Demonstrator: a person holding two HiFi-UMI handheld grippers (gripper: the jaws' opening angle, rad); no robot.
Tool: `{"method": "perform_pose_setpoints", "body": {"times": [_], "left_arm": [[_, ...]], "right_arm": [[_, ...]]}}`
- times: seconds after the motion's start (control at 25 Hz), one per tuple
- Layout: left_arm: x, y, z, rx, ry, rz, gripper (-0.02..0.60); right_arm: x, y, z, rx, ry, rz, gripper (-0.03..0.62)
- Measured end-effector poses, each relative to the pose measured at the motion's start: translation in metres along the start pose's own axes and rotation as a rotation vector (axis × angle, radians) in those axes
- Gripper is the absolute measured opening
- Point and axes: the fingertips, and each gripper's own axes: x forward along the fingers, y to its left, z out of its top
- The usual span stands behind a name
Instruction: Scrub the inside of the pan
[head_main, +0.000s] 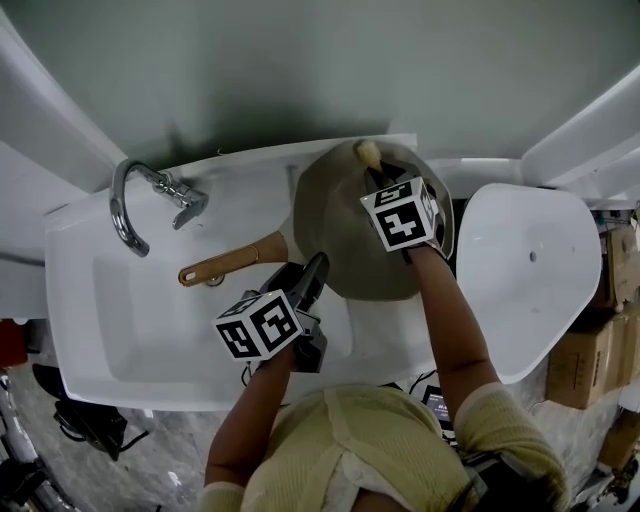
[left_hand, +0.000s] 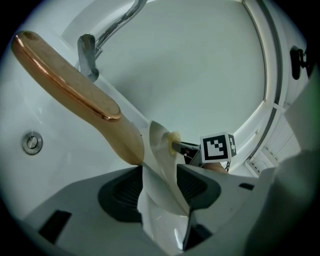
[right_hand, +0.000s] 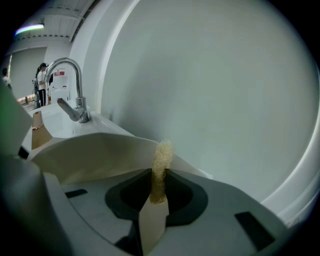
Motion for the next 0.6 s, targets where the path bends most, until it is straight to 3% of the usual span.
{"method": "perform_pose_setpoints", "body": {"times": [0.24, 0.6], "left_arm": [[0.003, 0.004, 0.000, 0.026, 0.016, 0.017, 0.222], [0.004, 0.006, 0.000, -0.014, 0.029, 0.001, 0.195]], "right_arm": [[0.013, 0.006, -0.002, 0.031, -0.001, 0.028, 0.083], [0.027, 0.027, -0.001, -0.002, 0.009, 0.086, 0.083]]}}
